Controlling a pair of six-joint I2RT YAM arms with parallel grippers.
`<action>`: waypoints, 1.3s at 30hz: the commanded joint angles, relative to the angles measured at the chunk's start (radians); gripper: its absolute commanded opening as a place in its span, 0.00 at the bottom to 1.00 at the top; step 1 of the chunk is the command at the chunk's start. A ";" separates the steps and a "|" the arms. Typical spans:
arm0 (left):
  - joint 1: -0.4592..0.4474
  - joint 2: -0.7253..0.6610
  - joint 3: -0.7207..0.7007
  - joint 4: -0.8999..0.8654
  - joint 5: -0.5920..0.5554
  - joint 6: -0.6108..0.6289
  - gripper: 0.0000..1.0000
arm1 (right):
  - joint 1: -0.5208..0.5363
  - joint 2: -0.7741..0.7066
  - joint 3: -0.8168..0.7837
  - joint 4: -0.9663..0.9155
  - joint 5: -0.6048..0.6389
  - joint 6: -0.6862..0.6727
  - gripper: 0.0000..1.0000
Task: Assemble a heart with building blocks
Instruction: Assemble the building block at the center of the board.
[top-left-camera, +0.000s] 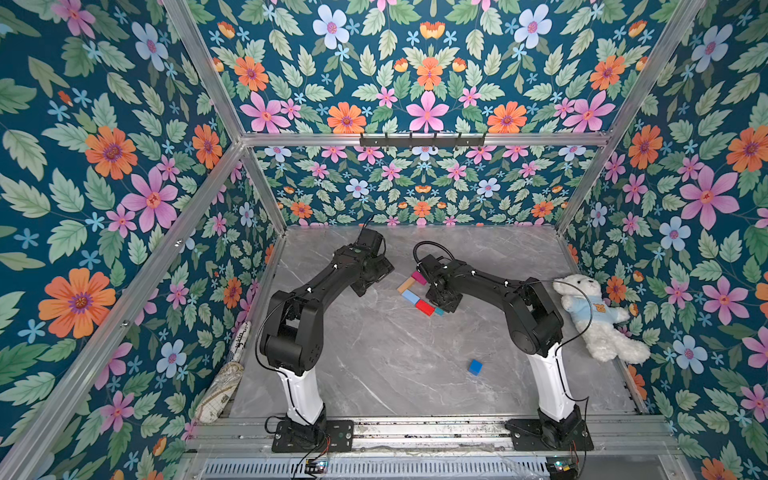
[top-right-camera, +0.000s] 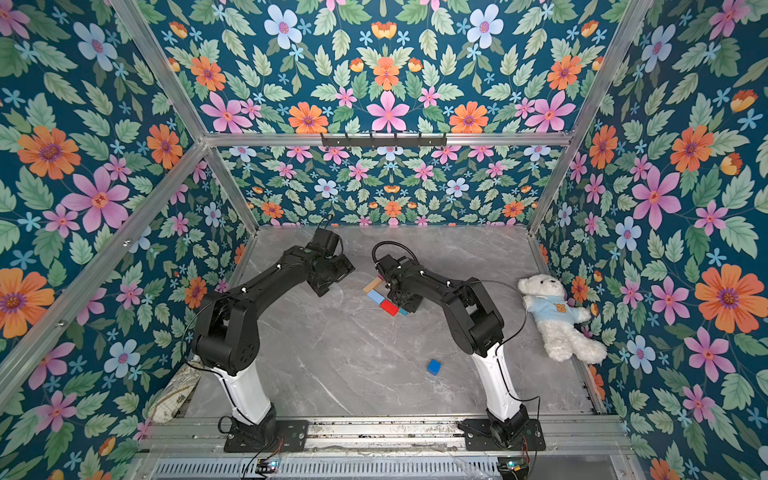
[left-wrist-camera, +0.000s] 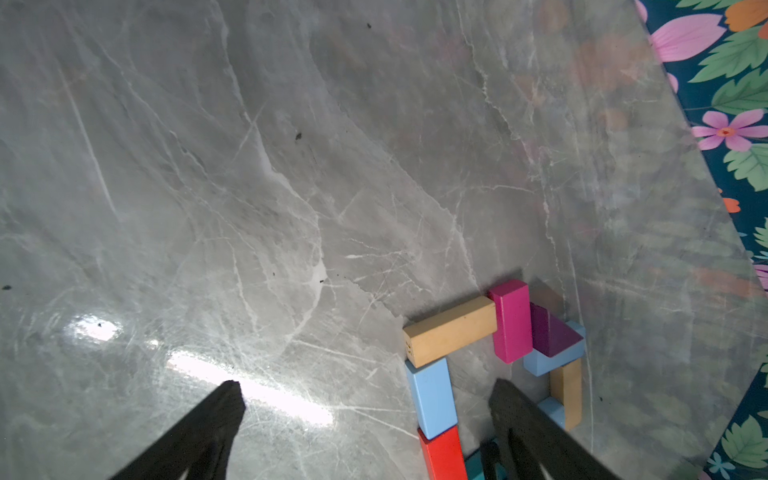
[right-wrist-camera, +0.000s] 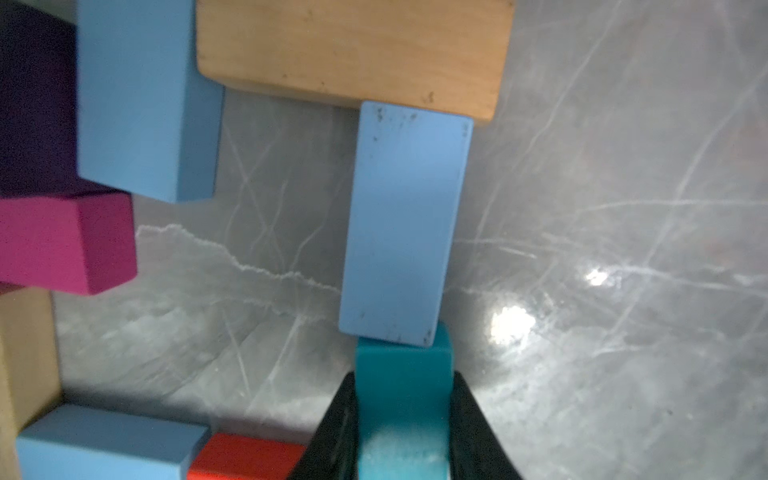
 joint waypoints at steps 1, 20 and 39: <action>0.002 0.005 0.000 0.005 0.006 0.010 0.96 | -0.002 0.010 -0.013 -0.031 -0.017 0.029 0.00; 0.005 0.011 -0.001 0.019 0.022 0.018 0.97 | -0.004 -0.005 -0.033 -0.033 -0.008 0.059 0.00; 0.009 0.011 -0.010 0.025 0.030 0.018 0.99 | -0.004 -0.028 -0.034 -0.029 -0.034 0.048 0.56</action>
